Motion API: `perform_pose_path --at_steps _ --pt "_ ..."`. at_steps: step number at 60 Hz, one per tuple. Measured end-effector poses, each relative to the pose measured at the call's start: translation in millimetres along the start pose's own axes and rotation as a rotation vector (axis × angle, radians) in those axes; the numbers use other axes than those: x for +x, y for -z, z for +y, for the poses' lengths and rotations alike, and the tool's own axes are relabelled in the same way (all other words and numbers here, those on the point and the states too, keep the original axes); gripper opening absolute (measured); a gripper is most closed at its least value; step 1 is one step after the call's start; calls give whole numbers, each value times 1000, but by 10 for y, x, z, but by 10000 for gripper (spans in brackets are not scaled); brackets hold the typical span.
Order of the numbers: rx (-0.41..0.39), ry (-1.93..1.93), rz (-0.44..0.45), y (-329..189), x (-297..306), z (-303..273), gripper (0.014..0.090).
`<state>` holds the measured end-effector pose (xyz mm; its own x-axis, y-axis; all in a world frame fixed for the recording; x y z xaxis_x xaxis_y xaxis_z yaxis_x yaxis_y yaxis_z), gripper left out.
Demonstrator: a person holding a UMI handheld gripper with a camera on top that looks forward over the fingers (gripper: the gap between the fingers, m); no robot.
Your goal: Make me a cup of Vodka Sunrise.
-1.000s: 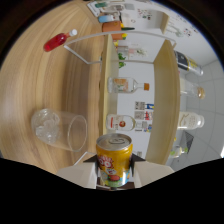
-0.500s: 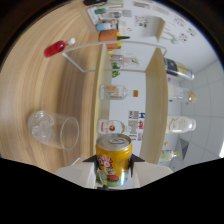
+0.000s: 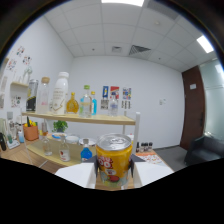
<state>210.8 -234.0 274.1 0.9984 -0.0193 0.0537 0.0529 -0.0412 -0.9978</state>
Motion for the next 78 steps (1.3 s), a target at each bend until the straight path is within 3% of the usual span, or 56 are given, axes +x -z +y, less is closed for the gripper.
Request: perform_pose_path --at_steps 13,35,70,72,78 --pt "-144 -123 23 -193 493 1005 513" --pt "-388 -152 -14 -326 503 2220 514" --pt "-491 -98 17 -115 481 2458 536" --pt "-502 -96 27 -105 492 2458 574" --pt "-479 -81 60 -41 516 2266 862"
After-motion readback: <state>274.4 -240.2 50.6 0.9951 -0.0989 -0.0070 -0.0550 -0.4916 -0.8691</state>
